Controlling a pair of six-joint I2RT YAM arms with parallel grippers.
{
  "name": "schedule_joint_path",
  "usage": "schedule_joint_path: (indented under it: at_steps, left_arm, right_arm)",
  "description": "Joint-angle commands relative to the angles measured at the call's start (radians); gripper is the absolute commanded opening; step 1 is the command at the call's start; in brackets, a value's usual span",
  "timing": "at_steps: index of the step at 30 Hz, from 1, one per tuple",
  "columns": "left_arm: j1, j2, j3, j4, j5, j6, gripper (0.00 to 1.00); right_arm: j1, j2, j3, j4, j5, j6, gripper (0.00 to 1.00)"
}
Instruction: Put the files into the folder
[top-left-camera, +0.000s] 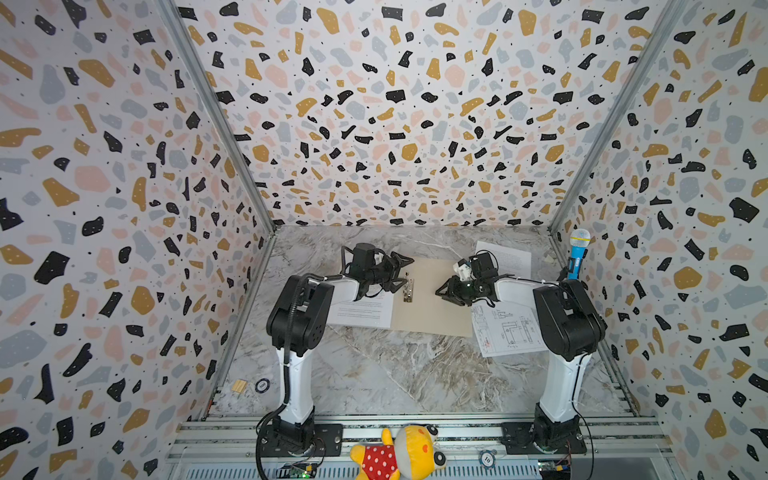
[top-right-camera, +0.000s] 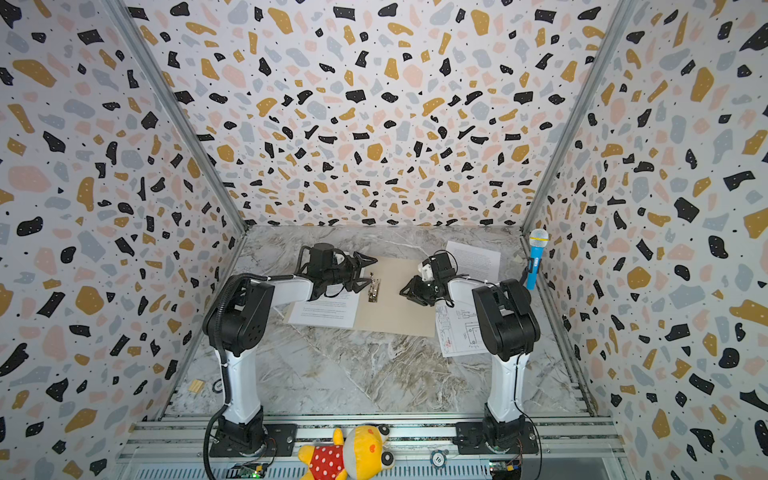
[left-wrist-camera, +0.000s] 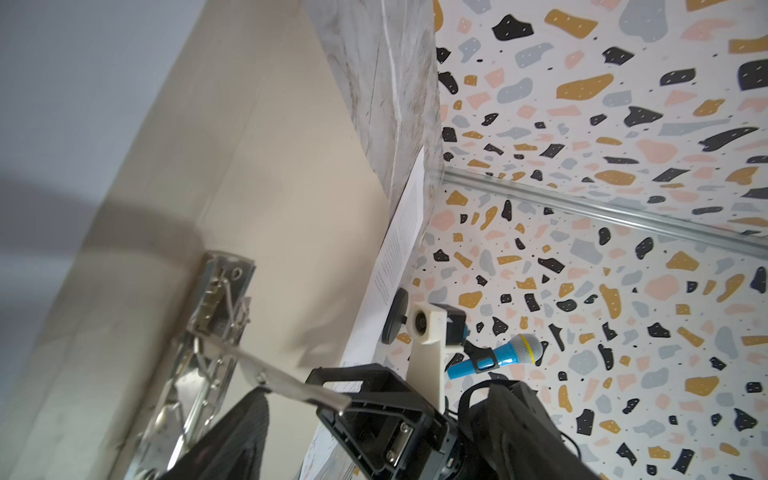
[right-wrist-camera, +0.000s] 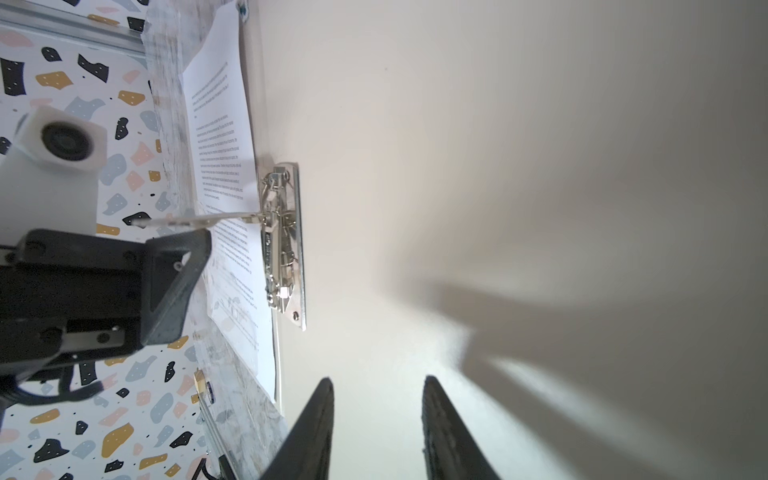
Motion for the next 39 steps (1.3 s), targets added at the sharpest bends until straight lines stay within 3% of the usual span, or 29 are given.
schedule_joint_path:
  at_steps: [1, 8, 16, 23, 32, 39]
  left_arm:
    - [0.000, 0.031, 0.042, 0.122, -0.011, -0.100, 0.83]
    - [0.008, 0.090, 0.097, 0.138, -0.022, -0.130, 0.83]
    - [0.019, 0.102, 0.139, 0.068, -0.036, -0.067, 0.86]
    - [0.023, 0.083, 0.232, -0.181, -0.098, 0.154, 0.88]
    - [0.023, 0.021, 0.262, -0.350, -0.135, 0.366, 0.88]
    - [0.032, -0.028, 0.203, -0.362, -0.141, 0.411, 0.88]
  right_arm:
    - [-0.014, -0.064, -0.026, 0.009, 0.007, 0.001, 0.38]
    - [-0.046, -0.119, -0.069, 0.006, 0.012, -0.003, 0.37]
    - [-0.080, -0.207, -0.125, 0.024, 0.056, -0.022, 0.43]
    - [-0.123, -0.295, -0.180, -0.007, 0.135, -0.057, 0.49]
    - [-0.150, -0.297, -0.240, -0.026, 0.125, -0.078, 0.51]
    - [-0.150, -0.238, -0.225, -0.027, 0.094, -0.092, 0.51]
